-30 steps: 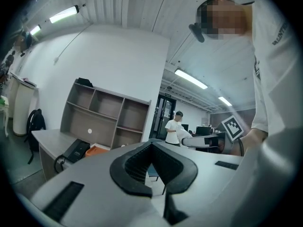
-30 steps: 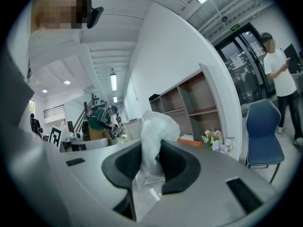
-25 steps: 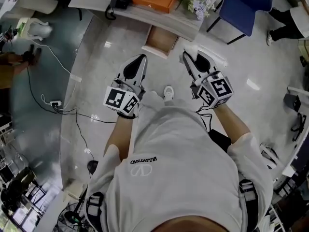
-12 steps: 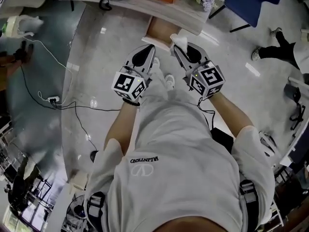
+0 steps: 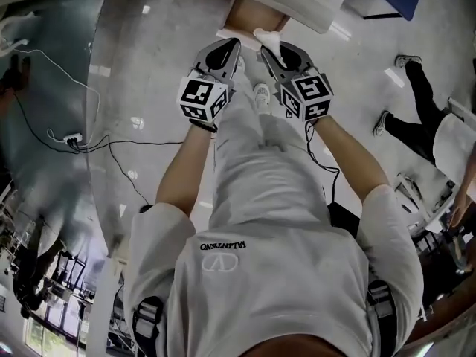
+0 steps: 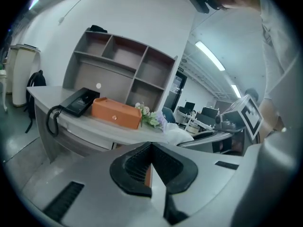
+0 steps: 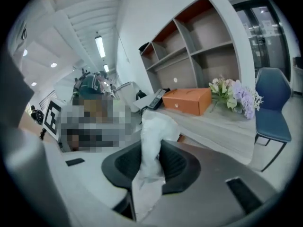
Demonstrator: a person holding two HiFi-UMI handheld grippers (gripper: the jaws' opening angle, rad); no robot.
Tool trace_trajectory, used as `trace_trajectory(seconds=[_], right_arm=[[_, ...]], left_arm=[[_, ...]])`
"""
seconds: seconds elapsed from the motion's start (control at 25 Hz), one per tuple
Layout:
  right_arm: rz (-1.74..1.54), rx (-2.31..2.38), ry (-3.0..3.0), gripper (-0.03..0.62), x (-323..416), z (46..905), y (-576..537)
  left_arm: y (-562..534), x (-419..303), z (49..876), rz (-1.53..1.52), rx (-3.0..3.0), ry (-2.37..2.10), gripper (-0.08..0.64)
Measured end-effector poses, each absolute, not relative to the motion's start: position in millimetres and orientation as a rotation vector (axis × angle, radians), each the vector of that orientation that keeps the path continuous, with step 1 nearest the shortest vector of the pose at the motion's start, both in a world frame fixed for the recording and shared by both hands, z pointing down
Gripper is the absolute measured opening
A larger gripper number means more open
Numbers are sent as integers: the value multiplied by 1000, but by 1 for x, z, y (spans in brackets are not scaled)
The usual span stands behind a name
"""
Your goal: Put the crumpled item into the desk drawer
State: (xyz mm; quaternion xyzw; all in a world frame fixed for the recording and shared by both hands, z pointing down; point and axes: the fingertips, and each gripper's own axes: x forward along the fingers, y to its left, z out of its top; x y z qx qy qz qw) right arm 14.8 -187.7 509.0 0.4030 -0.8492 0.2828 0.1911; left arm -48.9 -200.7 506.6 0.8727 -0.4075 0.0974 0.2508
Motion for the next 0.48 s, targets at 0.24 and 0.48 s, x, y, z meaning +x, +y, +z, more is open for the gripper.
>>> trace_trajectory(seconds=[0.24, 0.48], right_arm=[[861, 1169, -2301, 89, 11, 573, -193], [906, 1160, -2242, 89, 1, 630, -198]], left_arm=[[-213, -41, 561, 322, 2359, -1048, -2], [-228, -49, 613, 373, 2322, -1046, -2]])
